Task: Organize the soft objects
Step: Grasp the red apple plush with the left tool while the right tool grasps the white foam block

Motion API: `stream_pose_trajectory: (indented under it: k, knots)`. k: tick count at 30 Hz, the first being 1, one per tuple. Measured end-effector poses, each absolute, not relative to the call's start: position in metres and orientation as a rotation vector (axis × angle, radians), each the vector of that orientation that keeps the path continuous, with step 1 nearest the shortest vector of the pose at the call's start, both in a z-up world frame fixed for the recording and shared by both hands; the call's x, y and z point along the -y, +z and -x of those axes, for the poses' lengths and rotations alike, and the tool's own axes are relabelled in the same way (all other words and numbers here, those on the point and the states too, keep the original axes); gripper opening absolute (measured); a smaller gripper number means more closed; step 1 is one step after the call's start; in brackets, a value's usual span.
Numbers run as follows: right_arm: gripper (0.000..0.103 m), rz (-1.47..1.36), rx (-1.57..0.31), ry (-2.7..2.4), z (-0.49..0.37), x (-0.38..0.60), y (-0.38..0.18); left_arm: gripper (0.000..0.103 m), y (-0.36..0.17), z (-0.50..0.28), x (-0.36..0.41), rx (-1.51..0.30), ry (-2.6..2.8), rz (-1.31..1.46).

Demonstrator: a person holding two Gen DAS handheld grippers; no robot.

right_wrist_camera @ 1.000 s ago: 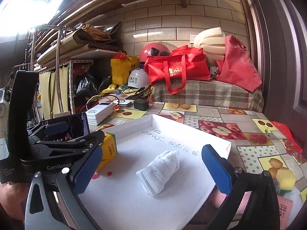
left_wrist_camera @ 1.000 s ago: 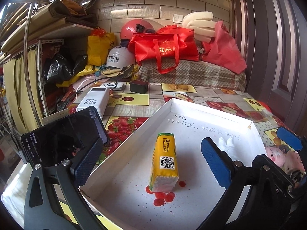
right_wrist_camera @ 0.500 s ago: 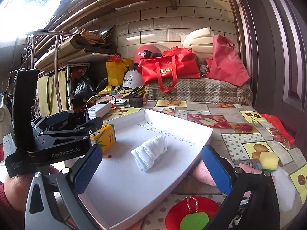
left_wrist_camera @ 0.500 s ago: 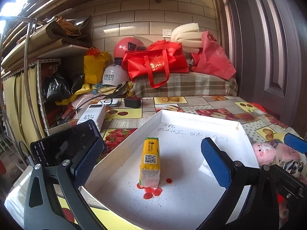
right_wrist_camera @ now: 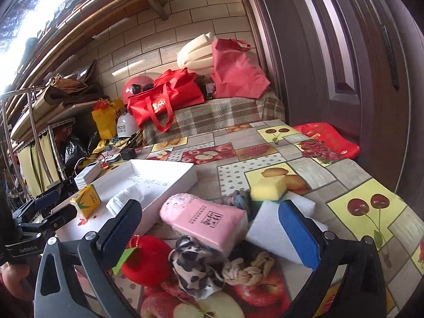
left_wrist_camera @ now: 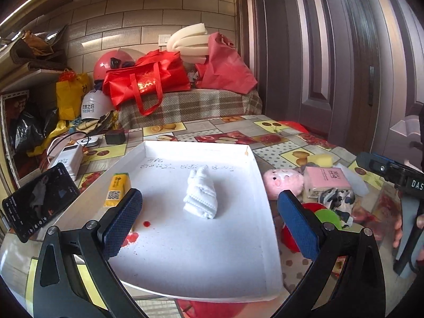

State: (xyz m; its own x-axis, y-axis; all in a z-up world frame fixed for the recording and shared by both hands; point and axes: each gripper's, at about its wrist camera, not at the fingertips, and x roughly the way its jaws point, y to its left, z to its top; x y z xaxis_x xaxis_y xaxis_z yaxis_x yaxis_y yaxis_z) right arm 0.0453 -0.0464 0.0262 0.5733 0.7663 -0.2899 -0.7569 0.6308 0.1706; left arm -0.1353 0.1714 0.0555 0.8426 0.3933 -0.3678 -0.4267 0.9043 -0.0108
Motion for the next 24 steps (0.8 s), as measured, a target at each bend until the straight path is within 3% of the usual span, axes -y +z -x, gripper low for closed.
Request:
stream_pose_trajectory:
  k: [10,12,16,24]
  knots:
    - [0.103,-0.052,-0.483,0.792,-0.091,0.103,0.022,0.102,0.040,0.068,-0.101,-0.602,0.194,0.007]
    - [0.103,0.005,-0.480,0.755,-0.093,0.102,0.022,0.098,0.035,0.056,-0.100,-0.646,0.191,0.034]
    - [0.103,0.098,-0.512,0.798,-0.105,0.093,0.017,0.080,0.027,0.046,-0.094,-0.703,0.178,0.024]
    - [0.103,0.266,-0.573,0.984,-0.123,0.050,0.006,0.079,0.021,0.043,-0.091,-0.742,0.193,0.009]
